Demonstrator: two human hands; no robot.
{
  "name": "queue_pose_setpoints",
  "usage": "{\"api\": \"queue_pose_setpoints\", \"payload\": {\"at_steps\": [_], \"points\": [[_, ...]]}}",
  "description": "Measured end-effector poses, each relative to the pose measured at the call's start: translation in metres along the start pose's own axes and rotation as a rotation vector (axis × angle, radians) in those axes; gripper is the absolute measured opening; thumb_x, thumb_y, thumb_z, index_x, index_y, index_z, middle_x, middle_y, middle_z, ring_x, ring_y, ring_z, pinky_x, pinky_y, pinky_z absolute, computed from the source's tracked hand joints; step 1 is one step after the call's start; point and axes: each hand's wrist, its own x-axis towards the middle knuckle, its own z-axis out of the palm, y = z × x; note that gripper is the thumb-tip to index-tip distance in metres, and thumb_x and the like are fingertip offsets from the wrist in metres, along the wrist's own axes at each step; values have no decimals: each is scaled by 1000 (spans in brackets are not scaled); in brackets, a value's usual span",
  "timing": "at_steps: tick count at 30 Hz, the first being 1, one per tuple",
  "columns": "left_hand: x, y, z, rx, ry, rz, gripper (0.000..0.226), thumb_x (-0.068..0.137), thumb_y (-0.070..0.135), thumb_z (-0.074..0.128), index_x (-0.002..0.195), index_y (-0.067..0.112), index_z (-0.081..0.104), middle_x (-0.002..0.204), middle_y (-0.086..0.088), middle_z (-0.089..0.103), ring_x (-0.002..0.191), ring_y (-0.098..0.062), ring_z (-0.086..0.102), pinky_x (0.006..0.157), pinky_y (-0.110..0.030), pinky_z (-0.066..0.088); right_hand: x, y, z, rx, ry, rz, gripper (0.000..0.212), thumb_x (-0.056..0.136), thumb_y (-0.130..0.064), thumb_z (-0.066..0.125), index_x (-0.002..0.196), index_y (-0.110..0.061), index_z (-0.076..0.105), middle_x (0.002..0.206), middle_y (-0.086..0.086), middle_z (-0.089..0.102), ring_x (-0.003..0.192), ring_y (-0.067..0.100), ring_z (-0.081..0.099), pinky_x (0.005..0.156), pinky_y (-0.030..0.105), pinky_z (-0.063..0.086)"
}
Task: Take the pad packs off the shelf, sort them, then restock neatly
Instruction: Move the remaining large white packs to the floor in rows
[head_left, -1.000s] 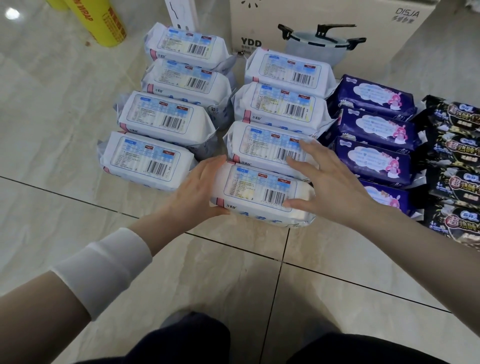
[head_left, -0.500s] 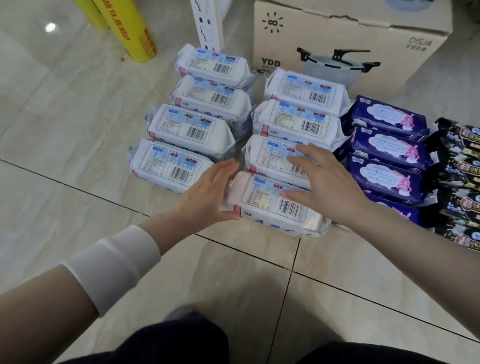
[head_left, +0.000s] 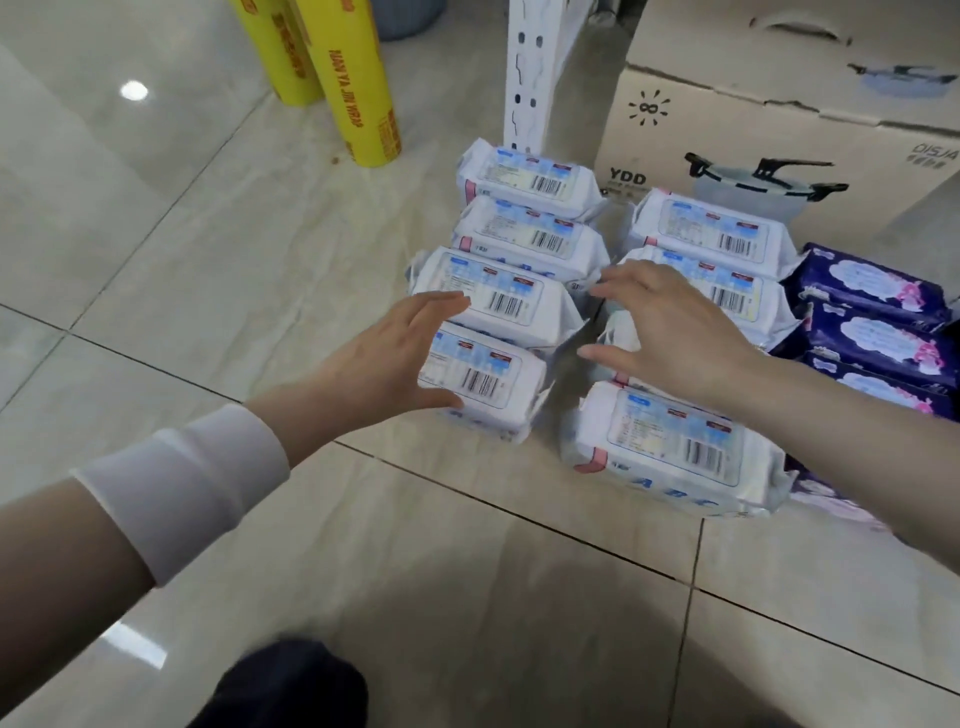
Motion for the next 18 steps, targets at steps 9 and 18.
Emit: {"api": "queue_pose_setpoints", "payload": {"at_steps": [9,18], "points": [[4,-64,-26,-86,-79,84,96,64,31,83,141,8,32,144,-11,36,133,-25,34,107,-25,25,23,-48,-10,-16,-46,126,65,82,-43,63,137,-15,42,143,5,39,132,22,33,104,33,31],[-6,-75,-47,-255,-271,0,109,55,43,84,143,17,24,143,3,30,132,-10,25,103,-14,16,34,-64,-27,119,-95,270,65,82,-42,63,137,-16,41,139,7,42,130,22,33,102,32,30]]}}
